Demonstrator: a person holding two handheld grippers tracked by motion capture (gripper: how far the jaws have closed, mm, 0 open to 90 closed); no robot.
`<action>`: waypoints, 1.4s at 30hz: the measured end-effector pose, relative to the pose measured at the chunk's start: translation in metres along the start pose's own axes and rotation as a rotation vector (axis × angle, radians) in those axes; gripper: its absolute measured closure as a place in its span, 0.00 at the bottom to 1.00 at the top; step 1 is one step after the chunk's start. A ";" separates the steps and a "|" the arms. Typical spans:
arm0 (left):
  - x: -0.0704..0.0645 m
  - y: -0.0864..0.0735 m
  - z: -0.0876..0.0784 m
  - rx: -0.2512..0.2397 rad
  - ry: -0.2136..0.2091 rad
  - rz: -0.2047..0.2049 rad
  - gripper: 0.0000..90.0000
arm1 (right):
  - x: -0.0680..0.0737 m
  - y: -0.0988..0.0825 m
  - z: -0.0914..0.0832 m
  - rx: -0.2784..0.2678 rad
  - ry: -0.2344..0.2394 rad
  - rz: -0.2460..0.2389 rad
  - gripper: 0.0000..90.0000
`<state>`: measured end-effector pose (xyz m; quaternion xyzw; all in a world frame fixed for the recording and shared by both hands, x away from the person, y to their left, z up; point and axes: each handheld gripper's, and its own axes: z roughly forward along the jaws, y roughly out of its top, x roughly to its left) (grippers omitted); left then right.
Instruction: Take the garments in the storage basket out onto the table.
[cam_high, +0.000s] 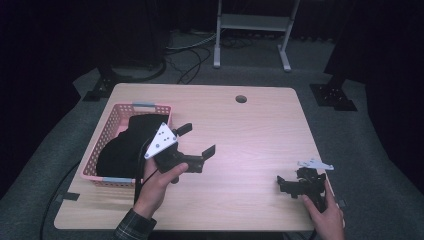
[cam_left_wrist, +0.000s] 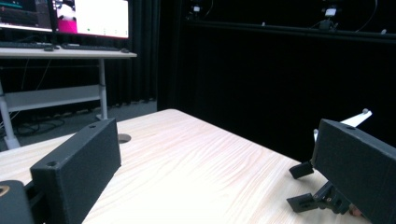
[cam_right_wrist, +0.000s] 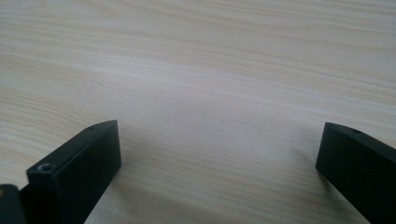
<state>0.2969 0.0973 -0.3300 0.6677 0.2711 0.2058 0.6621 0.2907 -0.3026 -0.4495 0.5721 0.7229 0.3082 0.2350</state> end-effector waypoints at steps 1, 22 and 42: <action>0.000 0.001 0.000 -0.004 -0.001 0.000 0.00 | 0.000 0.000 0.000 0.000 0.000 0.000 0.00; 0.005 0.028 0.004 0.029 -0.018 0.006 0.00 | 0.000 0.000 0.000 0.000 0.000 0.001 0.00; 0.011 0.050 0.003 0.054 -0.027 0.000 0.00 | 0.000 0.000 0.000 0.000 0.000 0.001 0.00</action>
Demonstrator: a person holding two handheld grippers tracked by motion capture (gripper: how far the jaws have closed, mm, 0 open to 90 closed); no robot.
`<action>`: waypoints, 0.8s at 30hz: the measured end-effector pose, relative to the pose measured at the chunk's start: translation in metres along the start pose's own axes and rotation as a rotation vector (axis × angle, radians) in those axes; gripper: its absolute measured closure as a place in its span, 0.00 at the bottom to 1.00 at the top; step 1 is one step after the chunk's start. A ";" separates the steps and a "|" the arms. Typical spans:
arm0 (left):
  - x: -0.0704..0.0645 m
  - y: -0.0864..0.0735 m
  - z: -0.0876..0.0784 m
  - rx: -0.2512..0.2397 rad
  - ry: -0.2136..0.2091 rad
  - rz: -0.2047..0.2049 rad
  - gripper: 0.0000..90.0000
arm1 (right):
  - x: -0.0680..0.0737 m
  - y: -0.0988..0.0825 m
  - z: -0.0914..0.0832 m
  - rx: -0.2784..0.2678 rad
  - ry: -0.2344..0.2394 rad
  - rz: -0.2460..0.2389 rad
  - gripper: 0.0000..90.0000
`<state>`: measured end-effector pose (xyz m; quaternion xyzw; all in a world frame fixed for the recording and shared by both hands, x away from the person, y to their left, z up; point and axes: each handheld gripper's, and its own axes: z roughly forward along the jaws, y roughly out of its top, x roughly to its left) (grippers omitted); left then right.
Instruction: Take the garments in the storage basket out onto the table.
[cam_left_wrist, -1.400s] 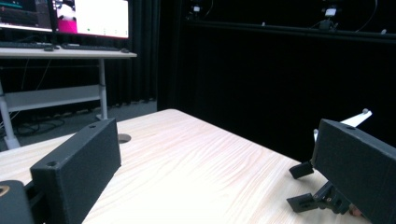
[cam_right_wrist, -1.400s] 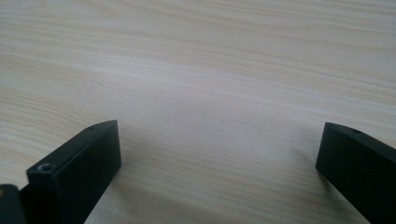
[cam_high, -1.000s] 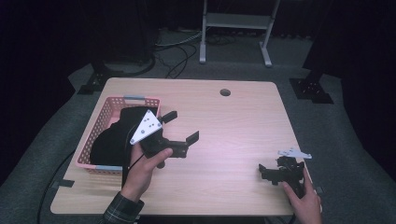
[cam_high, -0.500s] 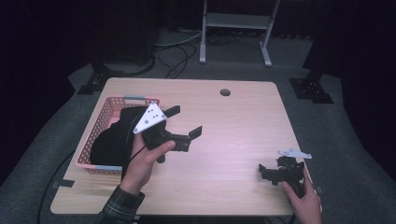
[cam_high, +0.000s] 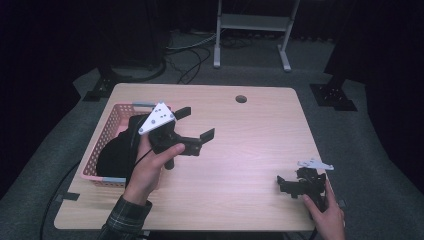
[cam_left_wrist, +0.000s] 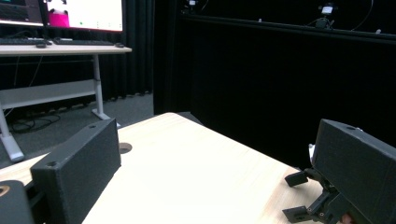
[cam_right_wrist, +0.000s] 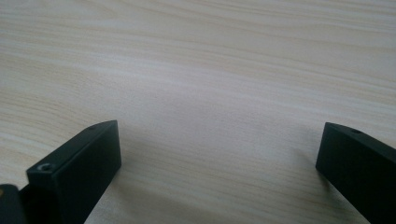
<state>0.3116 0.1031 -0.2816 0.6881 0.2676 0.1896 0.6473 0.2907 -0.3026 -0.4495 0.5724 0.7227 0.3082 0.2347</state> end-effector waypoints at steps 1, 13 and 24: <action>0.000 0.000 0.000 0.000 0.000 0.000 0.00 | 0.000 0.000 0.000 0.000 0.000 0.000 0.00; 0.003 0.002 -0.009 -0.007 0.006 0.006 0.00 | 0.000 0.000 0.000 0.000 0.000 0.000 0.00; 0.015 0.003 -0.020 -0.006 0.039 0.008 0.00 | 0.000 0.000 0.000 0.000 0.000 -0.001 0.00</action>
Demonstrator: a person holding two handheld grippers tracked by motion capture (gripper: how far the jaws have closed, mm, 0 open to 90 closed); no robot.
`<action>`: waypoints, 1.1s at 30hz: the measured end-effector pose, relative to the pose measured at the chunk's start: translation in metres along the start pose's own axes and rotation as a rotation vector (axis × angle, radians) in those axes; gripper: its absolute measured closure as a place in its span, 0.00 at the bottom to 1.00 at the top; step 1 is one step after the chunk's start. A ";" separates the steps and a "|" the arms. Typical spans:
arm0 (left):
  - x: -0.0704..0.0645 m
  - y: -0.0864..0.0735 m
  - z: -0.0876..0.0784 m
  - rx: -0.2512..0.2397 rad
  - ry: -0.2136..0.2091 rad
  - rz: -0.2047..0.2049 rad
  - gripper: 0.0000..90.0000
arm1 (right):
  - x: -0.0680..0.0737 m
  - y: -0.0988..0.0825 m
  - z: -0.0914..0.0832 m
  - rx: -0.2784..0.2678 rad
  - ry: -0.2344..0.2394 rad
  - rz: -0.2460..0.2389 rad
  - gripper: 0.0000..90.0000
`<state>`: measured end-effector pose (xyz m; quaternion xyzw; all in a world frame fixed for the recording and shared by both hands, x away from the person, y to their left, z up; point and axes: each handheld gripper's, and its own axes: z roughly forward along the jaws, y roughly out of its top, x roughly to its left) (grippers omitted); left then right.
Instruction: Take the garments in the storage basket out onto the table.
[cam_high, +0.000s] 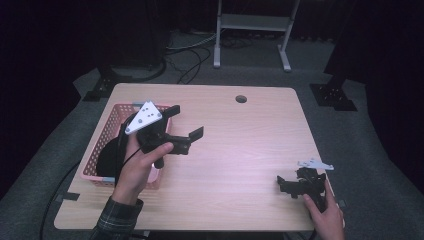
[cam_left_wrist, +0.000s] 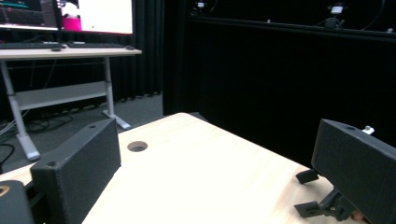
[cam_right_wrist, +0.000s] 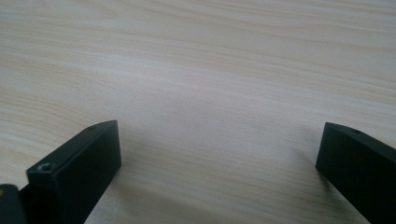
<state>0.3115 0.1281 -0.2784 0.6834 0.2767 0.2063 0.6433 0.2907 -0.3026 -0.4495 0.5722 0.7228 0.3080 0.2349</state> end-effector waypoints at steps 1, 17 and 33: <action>0.001 0.000 -0.001 -0.002 0.004 0.000 0.00 | 0.000 0.000 0.000 0.000 0.000 0.000 0.00; 0.023 -0.001 -0.018 -0.001 0.051 -0.013 0.00 | 0.000 0.000 0.000 0.000 0.000 0.001 0.00; 0.045 0.000 -0.039 0.013 0.088 -0.025 0.00 | 0.000 0.000 0.000 0.000 0.000 0.000 0.00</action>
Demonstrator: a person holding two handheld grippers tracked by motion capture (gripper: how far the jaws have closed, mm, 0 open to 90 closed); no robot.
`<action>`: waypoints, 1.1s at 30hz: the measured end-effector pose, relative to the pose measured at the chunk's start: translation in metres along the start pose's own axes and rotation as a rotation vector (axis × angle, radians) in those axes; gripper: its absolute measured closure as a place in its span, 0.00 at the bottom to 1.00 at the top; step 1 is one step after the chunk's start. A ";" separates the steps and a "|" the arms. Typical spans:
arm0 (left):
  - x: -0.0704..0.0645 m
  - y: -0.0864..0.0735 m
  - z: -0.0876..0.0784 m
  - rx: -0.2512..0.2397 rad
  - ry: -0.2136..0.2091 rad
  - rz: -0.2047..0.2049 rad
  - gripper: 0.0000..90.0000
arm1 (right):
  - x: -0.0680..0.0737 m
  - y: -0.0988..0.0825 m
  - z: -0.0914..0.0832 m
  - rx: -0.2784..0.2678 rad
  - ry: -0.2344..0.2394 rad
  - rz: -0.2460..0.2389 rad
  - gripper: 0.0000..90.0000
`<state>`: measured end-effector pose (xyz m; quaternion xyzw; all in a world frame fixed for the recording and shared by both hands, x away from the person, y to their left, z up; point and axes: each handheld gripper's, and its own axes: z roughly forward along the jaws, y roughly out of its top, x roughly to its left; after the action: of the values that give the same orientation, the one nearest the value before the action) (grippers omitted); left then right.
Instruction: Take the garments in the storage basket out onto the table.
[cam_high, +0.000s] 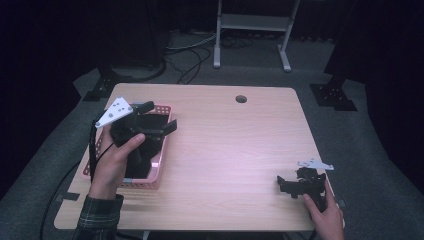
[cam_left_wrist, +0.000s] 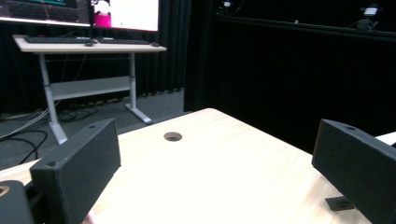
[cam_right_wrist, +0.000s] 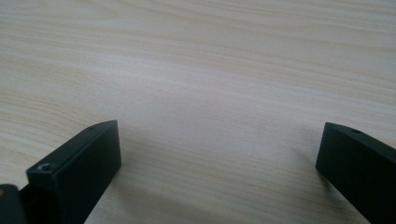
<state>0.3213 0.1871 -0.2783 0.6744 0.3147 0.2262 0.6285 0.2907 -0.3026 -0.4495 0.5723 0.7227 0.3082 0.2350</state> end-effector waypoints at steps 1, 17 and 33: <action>0.002 0.000 -0.002 0.001 0.004 0.000 0.00 | 0.000 0.000 0.000 0.000 0.000 0.000 0.00; 0.027 -0.001 -0.024 0.026 0.047 -0.017 0.00 | 0.000 0.000 0.000 0.000 0.000 -0.001 0.00; 0.044 -0.001 -0.044 0.020 0.088 -0.024 0.00 | 0.000 0.000 0.000 0.000 0.000 -0.001 0.00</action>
<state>0.3210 0.2491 -0.2783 0.6662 0.3525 0.2451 0.6098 0.2907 -0.3026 -0.4495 0.5721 0.7229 0.3081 0.2350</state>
